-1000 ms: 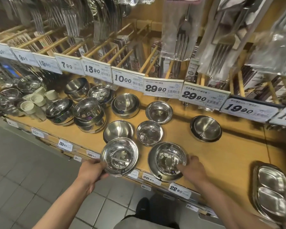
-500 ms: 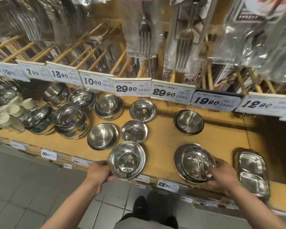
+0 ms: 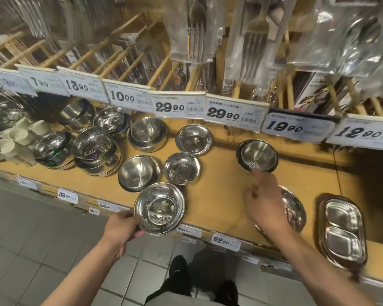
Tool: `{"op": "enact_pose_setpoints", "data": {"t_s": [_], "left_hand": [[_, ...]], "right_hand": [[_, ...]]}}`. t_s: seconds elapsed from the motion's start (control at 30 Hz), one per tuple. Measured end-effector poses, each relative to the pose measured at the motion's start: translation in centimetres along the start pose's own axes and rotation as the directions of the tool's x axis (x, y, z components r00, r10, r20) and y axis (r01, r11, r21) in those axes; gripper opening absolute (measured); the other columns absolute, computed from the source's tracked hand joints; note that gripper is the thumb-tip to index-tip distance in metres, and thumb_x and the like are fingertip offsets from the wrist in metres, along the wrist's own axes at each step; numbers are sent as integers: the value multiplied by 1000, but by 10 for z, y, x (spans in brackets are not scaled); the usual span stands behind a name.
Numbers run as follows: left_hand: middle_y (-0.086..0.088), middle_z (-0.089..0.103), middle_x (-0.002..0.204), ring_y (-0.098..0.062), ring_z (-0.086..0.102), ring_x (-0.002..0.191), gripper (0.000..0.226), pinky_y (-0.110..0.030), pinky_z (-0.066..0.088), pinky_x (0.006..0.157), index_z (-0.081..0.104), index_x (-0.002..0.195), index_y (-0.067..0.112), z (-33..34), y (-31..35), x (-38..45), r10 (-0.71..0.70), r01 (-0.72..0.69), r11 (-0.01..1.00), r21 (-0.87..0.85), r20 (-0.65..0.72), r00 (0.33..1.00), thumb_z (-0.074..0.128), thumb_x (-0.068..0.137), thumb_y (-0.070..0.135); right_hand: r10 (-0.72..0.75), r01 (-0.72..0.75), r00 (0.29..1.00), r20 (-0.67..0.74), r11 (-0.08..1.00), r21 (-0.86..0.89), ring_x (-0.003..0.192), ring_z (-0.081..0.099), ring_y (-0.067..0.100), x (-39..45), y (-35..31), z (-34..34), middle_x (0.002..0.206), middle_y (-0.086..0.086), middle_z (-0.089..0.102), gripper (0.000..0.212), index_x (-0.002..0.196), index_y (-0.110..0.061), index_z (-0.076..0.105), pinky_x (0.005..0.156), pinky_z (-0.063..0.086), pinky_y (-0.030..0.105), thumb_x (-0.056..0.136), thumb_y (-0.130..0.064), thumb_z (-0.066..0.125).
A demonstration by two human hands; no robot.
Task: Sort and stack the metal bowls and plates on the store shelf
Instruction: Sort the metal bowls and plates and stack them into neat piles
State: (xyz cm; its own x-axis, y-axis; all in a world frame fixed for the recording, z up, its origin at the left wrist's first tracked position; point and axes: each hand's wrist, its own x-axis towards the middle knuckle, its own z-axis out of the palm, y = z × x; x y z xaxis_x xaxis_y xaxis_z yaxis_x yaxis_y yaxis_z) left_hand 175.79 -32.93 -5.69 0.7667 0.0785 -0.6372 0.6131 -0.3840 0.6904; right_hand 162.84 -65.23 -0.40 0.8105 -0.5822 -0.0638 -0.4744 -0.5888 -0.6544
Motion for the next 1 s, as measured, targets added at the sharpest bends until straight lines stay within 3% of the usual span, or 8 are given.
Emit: {"op": "enact_pose_setpoints", "data": {"t_s": [0.07, 0.2, 0.33, 0.6, 0.7, 0.77, 0.87, 1.0], "left_hand": [[-20, 71, 87, -22, 69, 71, 10, -26, 61, 57, 72, 92, -5, -9, -2, 4, 0, 0, 1000, 5, -7, 1000, 65, 85, -5], [-14, 78, 83, -24, 77, 75, 13, -35, 64, 67, 74, 90, 2, -30, -3, 13, 16, -16, 1000, -18, -2, 1000, 64, 85, -4], [-16, 77, 78, -36, 75, 79, 14, -48, 64, 73, 76, 87, 7, -42, 7, 20, 35, -37, 999, 29, 55, 998, 65, 80, 4], [-9, 78, 77, -33, 76, 82, 12, -50, 64, 73, 78, 82, 11, -16, 31, 26, 81, -104, 990, 94, 222, 972, 68, 77, 6], [-3, 79, 77, -19, 77, 68, 9, -32, 63, 61, 75, 89, 11, 7, 37, 28, 79, -115, 986, 119, 272, 959, 71, 85, 4], [-3, 79, 77, -22, 77, 68, 10, -38, 64, 63, 73, 90, 12, 23, 41, 31, 86, -126, 984, 124, 286, 954, 69, 88, 4], [-10, 78, 80, -31, 76, 71, 11, -49, 64, 71, 72, 85, 12, 40, 48, 34, 63, -99, 988, 115, 285, 956, 68, 87, 1], [-10, 75, 69, -26, 67, 53, 10, -37, 55, 59, 71, 90, 6, 52, 53, 43, 19, -49, 994, 97, 288, 958, 66, 86, -2]], "right_hand": [[15, -31, 991, 130, 992, 123, 117, 52, 19, 15, -30, 29, 143, 10, 50, 52, 148, -8, 44, 96, 40, 25, 99, -20, 58], [269, -400, 898, 349, 830, 389, 90, 61, 8, 41, -77, 89, 137, -1, 48, 59, 151, -15, 42, 86, 60, 35, 97, -27, 63], [468, -588, 808, 357, 661, 466, 79, 68, 15, 61, -88, 142, 115, 7, 67, 42, 132, -6, 57, 77, 61, 31, 92, -14, 70], [498, -537, 840, 215, 704, 465, 85, 76, 22, 50, -49, 98, 99, 2, 78, 18, 89, -33, 64, 84, 62, 46, 86, -18, 75], [554, -523, 822, 132, 645, 557, 83, 76, 21, 44, -35, 62, 99, 7, 77, 24, 108, -27, 67, 76, 64, 40, 89, -12, 71], [569, -499, 815, 108, 595, 630, 71, 76, 17, 38, -27, 40, 95, 11, 77, 31, 119, -22, 64, 57, 62, 28, 92, -7, 68], [579, -491, 803, 137, 515, 703, 80, 78, 22, 23, -16, 16, 98, 12, 78, 32, 124, -14, 62, 60, 63, 28, 94, -4, 67], [612, -500, 778, 145, 462, 732, 84, 78, 24, 3, -5, 1, 88, 9, 80, 35, 125, -13, 62, 65, 64, 30, 93, -1, 67]]}}
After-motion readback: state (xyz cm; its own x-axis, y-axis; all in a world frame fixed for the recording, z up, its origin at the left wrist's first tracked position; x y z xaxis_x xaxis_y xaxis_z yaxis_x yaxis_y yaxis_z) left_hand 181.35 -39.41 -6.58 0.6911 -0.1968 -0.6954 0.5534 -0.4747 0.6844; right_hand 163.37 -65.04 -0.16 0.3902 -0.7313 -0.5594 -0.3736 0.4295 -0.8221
